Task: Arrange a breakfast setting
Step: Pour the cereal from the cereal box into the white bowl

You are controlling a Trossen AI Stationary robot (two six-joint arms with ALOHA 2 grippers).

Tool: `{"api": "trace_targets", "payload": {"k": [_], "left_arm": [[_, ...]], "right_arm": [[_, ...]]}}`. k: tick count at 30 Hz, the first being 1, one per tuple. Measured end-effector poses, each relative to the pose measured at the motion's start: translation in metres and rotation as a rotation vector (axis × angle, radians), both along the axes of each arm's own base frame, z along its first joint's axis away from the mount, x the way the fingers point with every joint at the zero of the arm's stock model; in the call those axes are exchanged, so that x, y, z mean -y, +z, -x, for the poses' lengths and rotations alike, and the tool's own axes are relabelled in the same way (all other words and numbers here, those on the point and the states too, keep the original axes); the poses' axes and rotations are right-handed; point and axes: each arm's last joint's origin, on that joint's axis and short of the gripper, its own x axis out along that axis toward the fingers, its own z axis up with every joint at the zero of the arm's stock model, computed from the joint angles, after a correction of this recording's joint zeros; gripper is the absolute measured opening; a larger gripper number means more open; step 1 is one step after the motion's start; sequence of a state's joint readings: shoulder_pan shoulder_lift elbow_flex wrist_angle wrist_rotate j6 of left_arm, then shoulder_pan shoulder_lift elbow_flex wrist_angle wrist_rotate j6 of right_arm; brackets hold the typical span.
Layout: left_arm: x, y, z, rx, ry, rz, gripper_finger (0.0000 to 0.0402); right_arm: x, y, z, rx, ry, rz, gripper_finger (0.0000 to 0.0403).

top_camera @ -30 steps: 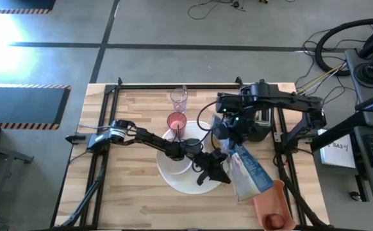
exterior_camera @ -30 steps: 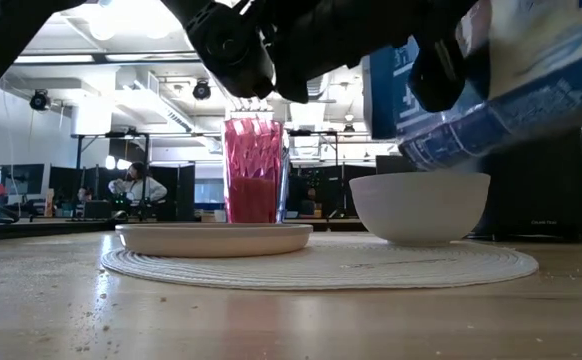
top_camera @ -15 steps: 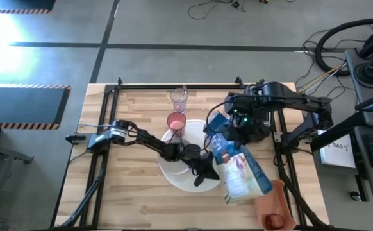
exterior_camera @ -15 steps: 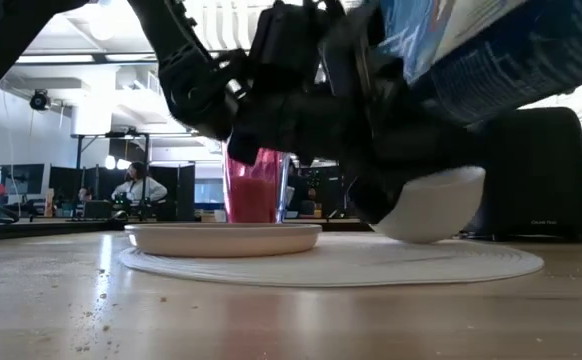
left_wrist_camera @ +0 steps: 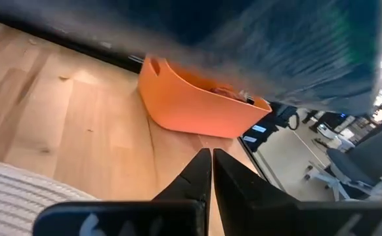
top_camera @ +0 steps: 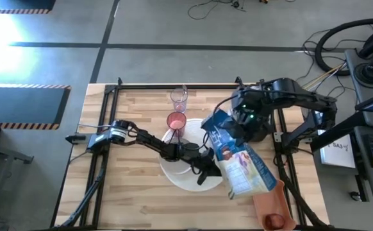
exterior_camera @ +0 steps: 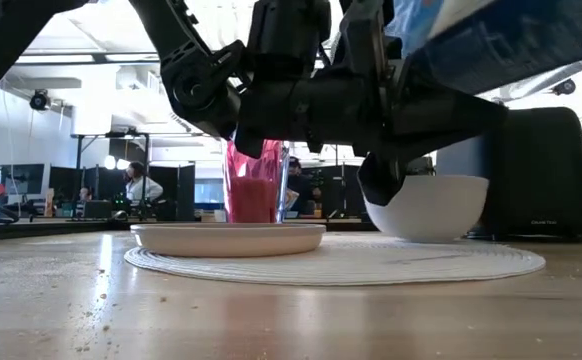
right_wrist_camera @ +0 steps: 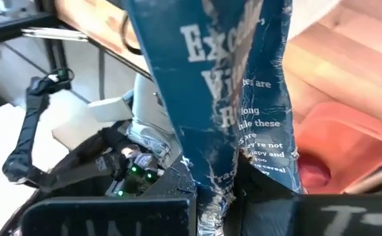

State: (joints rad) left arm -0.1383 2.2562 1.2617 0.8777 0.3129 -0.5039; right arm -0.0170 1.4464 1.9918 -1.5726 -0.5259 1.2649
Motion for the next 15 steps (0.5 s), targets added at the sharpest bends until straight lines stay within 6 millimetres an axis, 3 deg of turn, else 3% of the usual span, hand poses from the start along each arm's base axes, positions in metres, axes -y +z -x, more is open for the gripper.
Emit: {"api": "trace_targets", "payload": {"k": [10, 15], "left_arm": [[-0.002, 0.001, -0.001, -0.007, 0.076, 0.008, 0.0000], [-0.005, 0.013, 0.000, 0.020, 0.124, 0.004, 0.0000]], "right_arm": [[-0.013, 0.020, 0.009, 0.114, 0.041, 0.113, 0.0013], [-0.026, 0.023, 0.011, 0.144, 0.094, 0.177, 0.0013]]}}
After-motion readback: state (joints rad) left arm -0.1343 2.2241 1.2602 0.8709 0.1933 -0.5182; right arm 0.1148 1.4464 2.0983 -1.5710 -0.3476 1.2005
